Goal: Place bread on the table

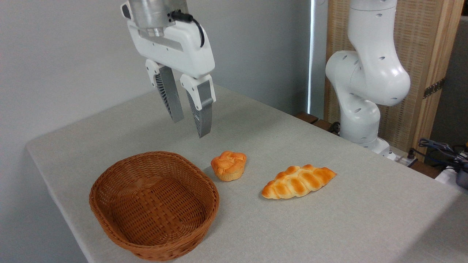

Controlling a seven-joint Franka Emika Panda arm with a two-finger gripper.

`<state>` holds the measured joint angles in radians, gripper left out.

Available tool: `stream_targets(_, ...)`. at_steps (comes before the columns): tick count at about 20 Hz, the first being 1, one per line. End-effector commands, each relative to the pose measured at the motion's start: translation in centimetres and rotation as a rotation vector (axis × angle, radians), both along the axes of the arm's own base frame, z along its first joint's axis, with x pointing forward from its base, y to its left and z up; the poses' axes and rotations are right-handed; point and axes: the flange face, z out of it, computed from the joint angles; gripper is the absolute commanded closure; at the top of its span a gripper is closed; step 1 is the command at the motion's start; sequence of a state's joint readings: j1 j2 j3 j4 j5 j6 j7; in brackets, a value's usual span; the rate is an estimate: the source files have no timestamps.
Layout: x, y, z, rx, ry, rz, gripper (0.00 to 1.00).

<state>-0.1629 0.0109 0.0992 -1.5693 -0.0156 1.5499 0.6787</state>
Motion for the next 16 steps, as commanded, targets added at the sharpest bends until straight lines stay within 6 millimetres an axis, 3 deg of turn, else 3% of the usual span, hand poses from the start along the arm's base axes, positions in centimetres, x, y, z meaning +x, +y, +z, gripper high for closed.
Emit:
stream_targets(1,1.3,-0.2,-1.1,-0.008,0.016,0.02,0.0)
stream_targets(8,1.9,-0.7,-1.0,-0.03,-0.019,0.012,0.0)
stream_targets(14,2.2,0.6,0.4,-0.076,-0.095,0.043,0.0)
stream_targets(16,2.1,-0.3,0.5,-0.088,-0.097,0.029,0.0)
